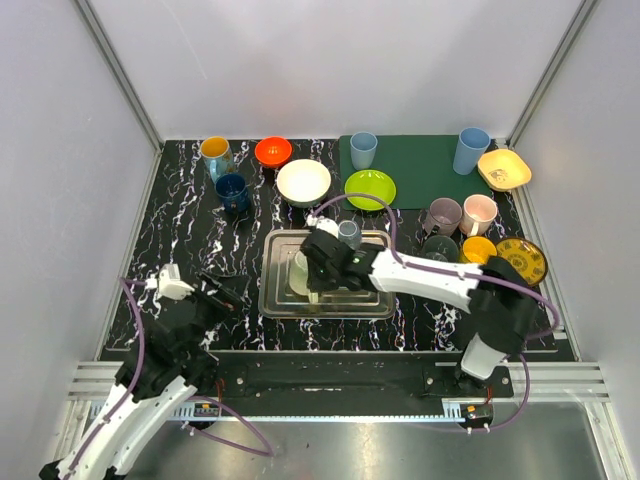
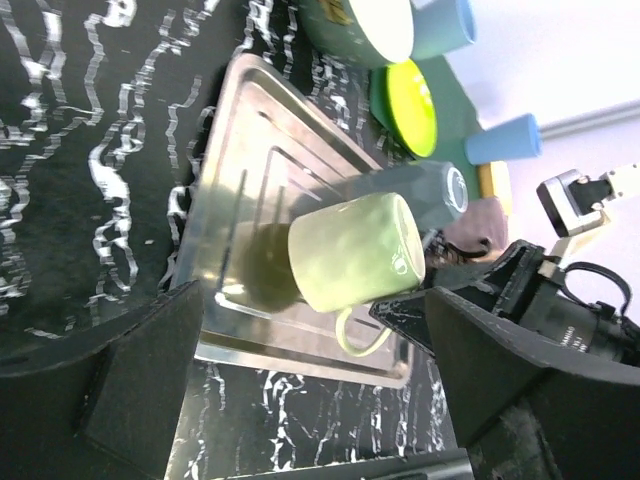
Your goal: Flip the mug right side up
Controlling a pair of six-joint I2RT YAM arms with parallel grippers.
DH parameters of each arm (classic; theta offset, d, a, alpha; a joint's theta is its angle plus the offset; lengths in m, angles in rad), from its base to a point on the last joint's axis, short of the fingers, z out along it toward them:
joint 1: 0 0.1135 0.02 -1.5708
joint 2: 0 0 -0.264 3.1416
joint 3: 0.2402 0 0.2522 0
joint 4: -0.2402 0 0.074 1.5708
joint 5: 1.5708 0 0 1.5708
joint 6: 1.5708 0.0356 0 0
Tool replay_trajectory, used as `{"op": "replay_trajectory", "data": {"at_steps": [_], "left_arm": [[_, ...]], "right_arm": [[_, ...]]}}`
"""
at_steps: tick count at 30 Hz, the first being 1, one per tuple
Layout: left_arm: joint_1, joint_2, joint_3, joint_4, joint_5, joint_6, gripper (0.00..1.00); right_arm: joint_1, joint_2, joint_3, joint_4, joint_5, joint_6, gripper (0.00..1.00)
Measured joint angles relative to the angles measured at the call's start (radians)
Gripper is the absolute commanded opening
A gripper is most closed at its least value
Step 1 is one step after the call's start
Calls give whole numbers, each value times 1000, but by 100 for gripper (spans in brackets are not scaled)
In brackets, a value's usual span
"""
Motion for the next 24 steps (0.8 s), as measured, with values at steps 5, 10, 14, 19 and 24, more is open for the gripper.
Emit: {"op": "replay_trajectory", "data": {"at_steps": [5,10,14,19,24], "left_arm": [[0,-34,-114,187,121,10,95],[0,-34,-244,399,269,-4,95],[0,-33,-285,597,381,-41,95],[0,71,-290,932,475,-103,94],[0,267,-287,1167,545,-127,89]], "right_arm": [[-3,-200,-159,216,-129,6,0],[-37,-387,-318,536,-265,42,0],[-94,-452,-393,777,-364,108,0],[-113,-458,-444,953,-428,167,0],[-113,-458,-455,989,-471,190,0]]}}
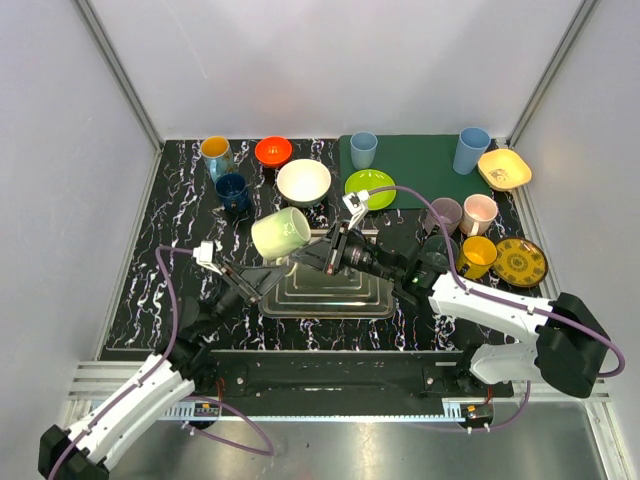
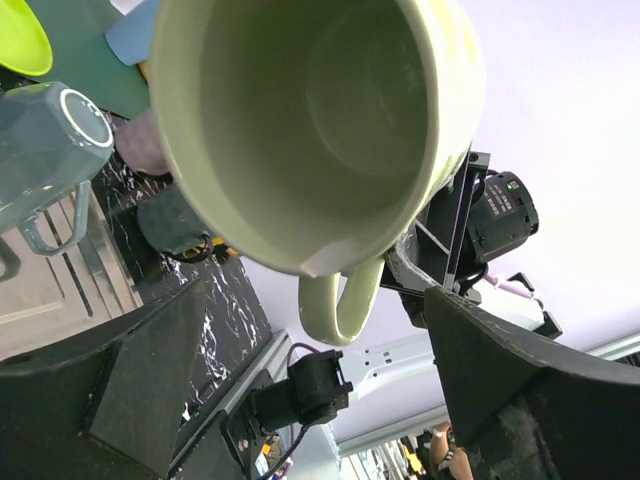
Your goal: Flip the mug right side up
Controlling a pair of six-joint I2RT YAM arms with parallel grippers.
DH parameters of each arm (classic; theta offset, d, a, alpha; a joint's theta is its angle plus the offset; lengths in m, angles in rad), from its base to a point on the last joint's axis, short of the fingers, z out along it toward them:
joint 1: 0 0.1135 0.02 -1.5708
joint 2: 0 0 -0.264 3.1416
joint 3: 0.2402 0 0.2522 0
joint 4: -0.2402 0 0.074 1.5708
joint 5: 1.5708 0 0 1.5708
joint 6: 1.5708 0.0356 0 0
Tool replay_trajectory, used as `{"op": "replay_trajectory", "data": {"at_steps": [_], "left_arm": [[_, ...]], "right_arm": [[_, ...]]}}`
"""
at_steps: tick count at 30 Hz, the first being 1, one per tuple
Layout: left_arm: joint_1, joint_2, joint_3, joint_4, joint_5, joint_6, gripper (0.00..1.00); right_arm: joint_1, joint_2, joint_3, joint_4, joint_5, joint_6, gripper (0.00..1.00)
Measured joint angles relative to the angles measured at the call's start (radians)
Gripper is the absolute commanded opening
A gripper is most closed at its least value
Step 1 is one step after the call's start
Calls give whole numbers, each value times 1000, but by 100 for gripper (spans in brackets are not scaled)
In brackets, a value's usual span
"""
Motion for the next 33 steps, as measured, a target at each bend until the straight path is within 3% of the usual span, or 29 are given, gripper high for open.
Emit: {"op": "replay_trajectory", "data": {"at_steps": [5,12,17,22,25,30,33], "left_arm": [[0,82,9,113,33,-2,76],[0,124,10,209,35,6,41],[0,187,26,279,55,2,41],[0,226,31,359,71,-10,60],[1,233,31,378,81,-11,66],[2,242,38,412,103,-11,57],[2,260,38,471,129,-22,59]], "right_arm": [[0,0,0,11,-33,6,0],[-1,-2,1,61,-76,32,0],[-9,-2,3,101,-101,40,0],[-13,-2,6,124,-123,49,0],[-13,-2,11,139,-150,64,0],[-13,-2,12,179,-180,90,0],[-13,0,12,208,-202,107,0]]}}
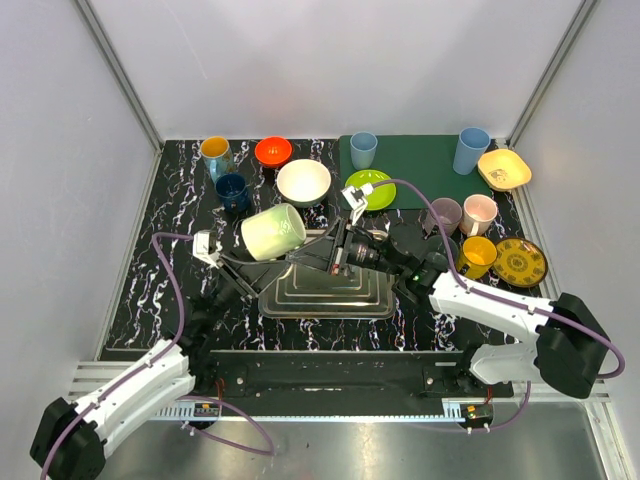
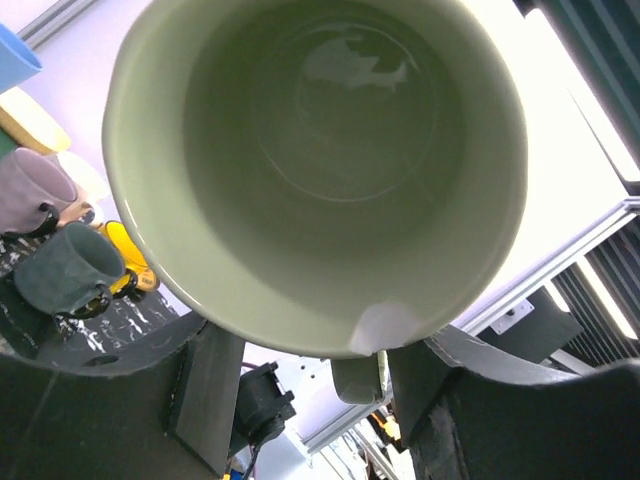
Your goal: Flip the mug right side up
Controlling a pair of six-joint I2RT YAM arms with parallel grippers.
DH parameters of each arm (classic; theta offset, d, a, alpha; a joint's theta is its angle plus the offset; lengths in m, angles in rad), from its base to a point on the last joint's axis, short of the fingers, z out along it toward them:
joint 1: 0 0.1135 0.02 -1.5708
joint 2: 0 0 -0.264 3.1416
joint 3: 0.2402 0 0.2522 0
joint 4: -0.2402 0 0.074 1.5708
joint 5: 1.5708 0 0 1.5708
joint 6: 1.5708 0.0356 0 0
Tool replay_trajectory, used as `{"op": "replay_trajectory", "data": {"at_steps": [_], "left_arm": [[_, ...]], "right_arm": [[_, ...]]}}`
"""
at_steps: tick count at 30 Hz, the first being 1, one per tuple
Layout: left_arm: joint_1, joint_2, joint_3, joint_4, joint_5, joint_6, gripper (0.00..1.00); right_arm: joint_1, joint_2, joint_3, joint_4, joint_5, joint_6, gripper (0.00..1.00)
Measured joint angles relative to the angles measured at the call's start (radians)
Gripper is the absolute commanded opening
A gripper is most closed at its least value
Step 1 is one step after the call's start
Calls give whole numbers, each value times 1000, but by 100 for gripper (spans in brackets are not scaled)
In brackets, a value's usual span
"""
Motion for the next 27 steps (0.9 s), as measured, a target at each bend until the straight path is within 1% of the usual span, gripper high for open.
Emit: {"op": "replay_trajectory", "data": {"at_steps": [3,5,7,9,10,11,12,18,21,22,23,26,27], "left_arm": [[0,28,0,62,16,-14,64],[0,45,0,101,26,-26,64],[0,56,0,127,33,-34,47],[0,58,0,146,41,-50,37],[0,58,0,157,43,-60,14],[0,58,0,169,47,-68,4],[0,58,0,179,53,-87,0],[-2,60,3,186,63,-93,0],[0,39,11,120,60,-80,0],[1,18,22,65,55,-62,0],[1,-3,32,19,48,-46,0],[0,-107,91,-223,17,62,0],[-1,-144,119,-324,-3,111,0]], "right_arm": [[0,4,0,34,-17,20,0],[0,4,0,50,-27,31,0],[0,4,1,61,-34,40,0],[1,4,2,63,-37,39,0],[0,4,2,64,-36,34,0],[0,4,2,67,-35,25,0],[0,4,3,67,-34,18,0],[-3,4,5,58,-27,-25,0],[-7,-5,11,5,-14,-45,0],[-8,-11,24,-39,-6,-56,4],[-8,-15,39,-80,3,-71,24],[-3,-27,118,-286,44,-134,48],[0,-29,142,-354,62,-156,58]]}}
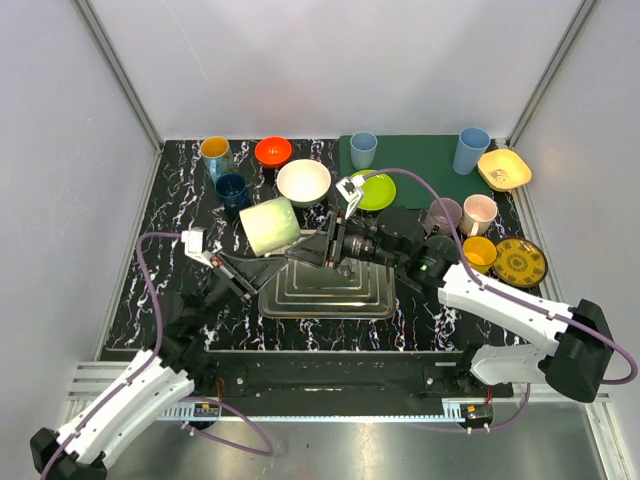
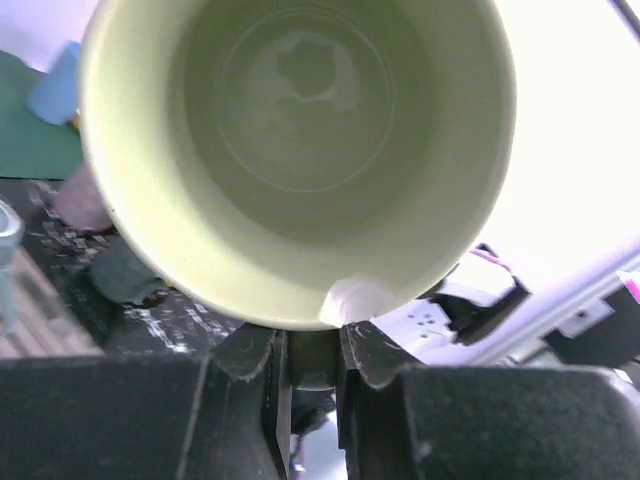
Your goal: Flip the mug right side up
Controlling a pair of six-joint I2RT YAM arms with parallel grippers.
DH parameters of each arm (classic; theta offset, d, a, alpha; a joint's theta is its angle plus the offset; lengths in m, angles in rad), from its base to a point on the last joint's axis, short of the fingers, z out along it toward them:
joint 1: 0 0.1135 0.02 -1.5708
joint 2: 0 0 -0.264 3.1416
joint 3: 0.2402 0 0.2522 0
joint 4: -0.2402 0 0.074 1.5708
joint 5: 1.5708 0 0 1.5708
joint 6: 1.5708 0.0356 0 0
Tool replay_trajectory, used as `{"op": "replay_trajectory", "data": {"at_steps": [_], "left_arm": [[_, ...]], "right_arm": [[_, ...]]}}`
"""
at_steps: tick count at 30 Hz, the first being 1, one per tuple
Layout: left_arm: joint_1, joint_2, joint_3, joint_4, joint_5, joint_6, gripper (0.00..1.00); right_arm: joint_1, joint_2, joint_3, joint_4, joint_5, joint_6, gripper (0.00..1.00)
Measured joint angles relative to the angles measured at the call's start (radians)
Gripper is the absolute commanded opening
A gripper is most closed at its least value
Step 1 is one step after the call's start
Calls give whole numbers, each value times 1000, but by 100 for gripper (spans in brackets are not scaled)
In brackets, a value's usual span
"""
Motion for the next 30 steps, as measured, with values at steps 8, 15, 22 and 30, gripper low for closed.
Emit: {"op": "replay_trajectory", "data": {"at_steps": [8,15,22,30], "left_arm": [[-5,-26,278,-707,-362,285,0],[150,330,569,-1174,-681,436,0],[605,703,695,-1237,-576,526,0],[702,1147,856,-1164,-429,594,0]], "right_arm": [[5,-10,117,-515,346,-155,75],[5,-63,111,-774,644,-199,76],[5,-117,111,-851,765,-263,76],[5,-169,57,-871,827,-298,96]]}}
